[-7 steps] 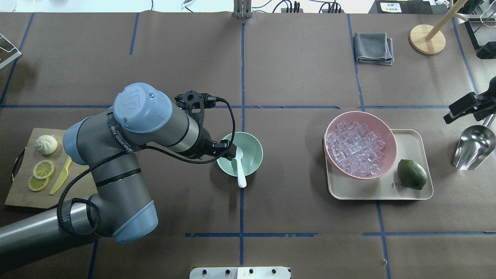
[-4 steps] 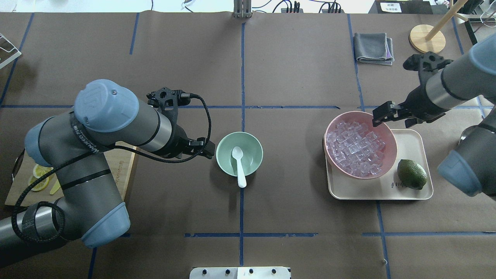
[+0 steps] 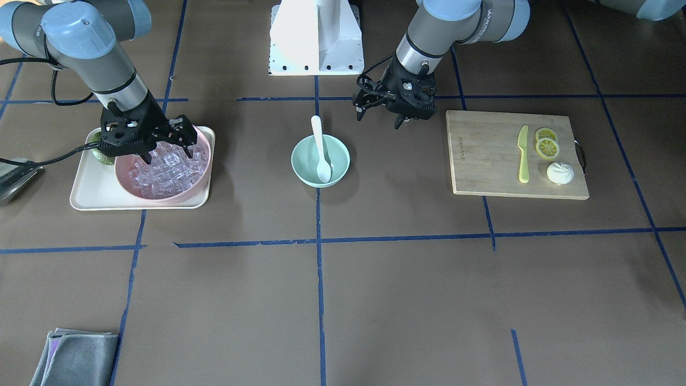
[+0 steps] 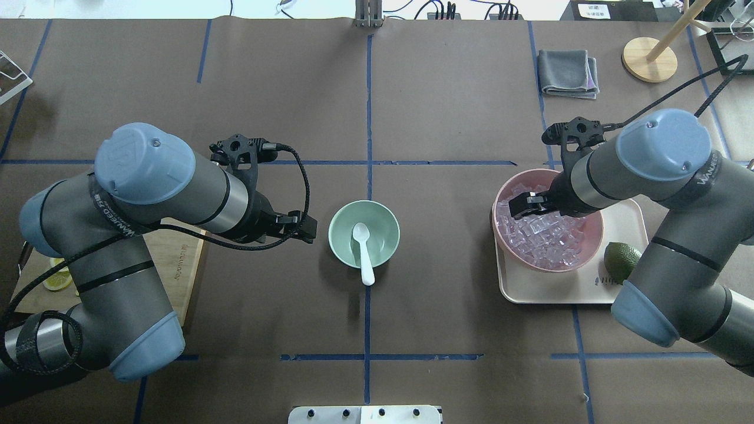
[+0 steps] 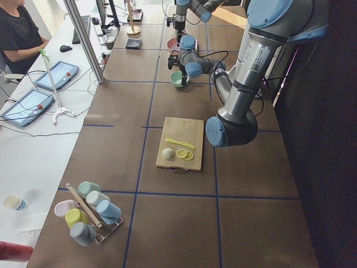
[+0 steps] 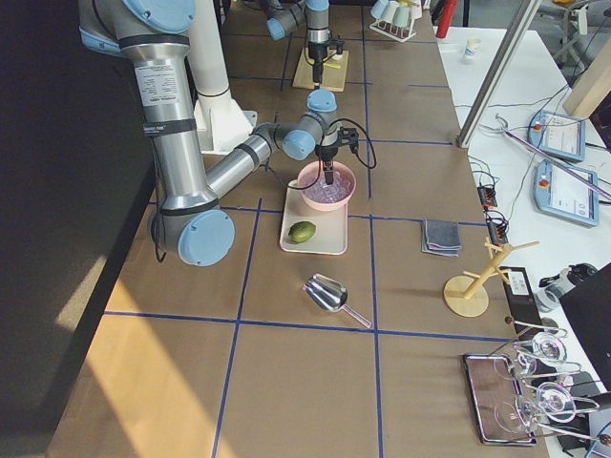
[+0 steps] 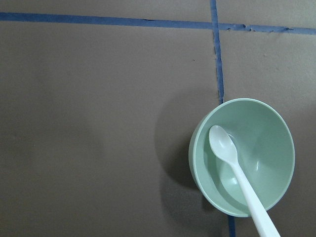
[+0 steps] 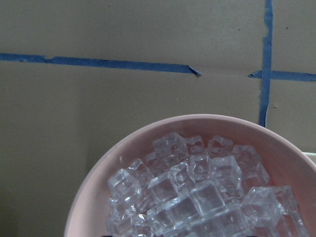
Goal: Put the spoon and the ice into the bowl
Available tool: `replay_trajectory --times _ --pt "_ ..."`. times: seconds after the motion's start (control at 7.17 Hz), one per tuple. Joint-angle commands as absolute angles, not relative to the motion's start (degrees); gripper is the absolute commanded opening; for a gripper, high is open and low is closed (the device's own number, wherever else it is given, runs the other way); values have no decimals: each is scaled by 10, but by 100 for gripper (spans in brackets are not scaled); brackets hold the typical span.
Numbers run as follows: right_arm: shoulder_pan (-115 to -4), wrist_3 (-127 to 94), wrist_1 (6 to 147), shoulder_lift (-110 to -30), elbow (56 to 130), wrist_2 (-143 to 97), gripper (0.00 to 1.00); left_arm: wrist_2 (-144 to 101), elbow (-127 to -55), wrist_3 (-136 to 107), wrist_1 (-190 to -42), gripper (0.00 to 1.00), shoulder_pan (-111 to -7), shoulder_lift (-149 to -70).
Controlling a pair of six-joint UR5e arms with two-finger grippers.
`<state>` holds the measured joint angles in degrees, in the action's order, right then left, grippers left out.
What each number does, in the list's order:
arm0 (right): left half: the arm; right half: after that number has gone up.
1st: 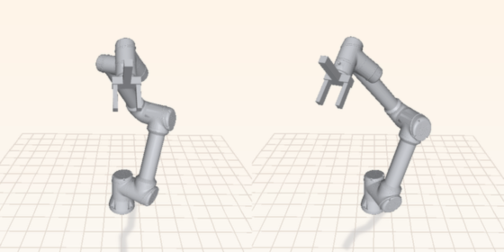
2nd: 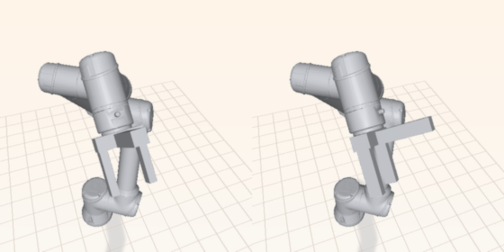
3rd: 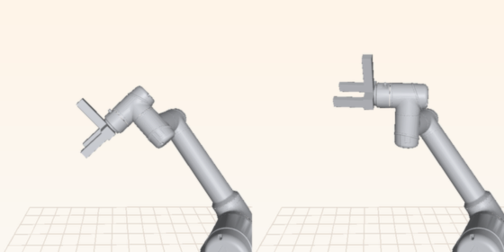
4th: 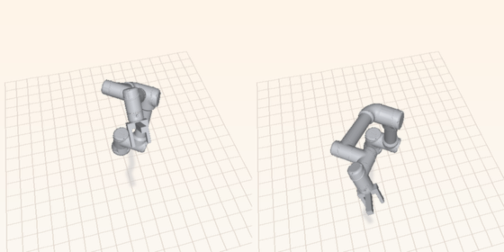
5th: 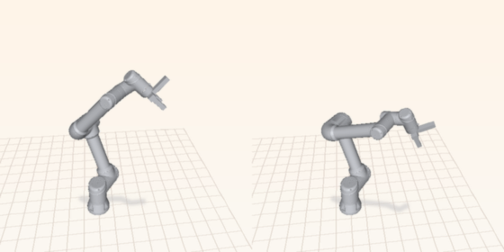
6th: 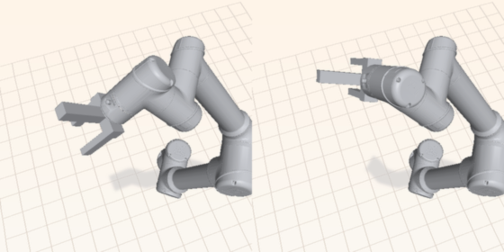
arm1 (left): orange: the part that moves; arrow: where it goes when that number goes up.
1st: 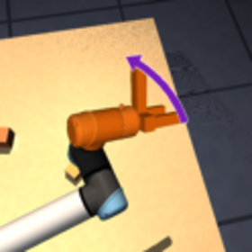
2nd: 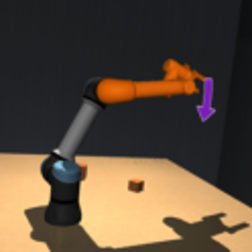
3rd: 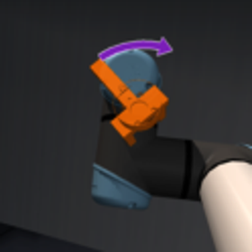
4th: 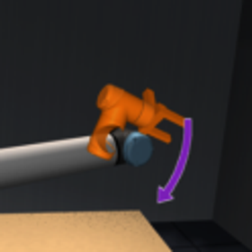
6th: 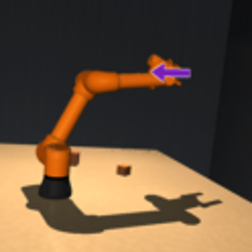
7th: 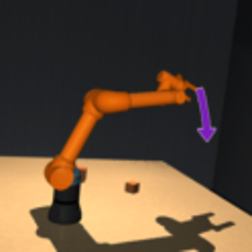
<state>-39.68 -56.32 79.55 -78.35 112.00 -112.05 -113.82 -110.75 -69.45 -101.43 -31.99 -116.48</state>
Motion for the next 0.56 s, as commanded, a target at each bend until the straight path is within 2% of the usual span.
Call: replay_trajectory --times 0.0,0.28,0.42 --pt "-383 -562 795 -785 1118 -1116 90 -1137 -1108 -695 -1014 92 -320 -1164" --pt "-376 -562 796 -791 1116 -1115 87 -1137 -1108 -695 -1014 93 -320 -1164" --pt "-376 -562 796 -792 1115 -1115 83 -1137 -1108 -695 -1014 93 -320 -1164"
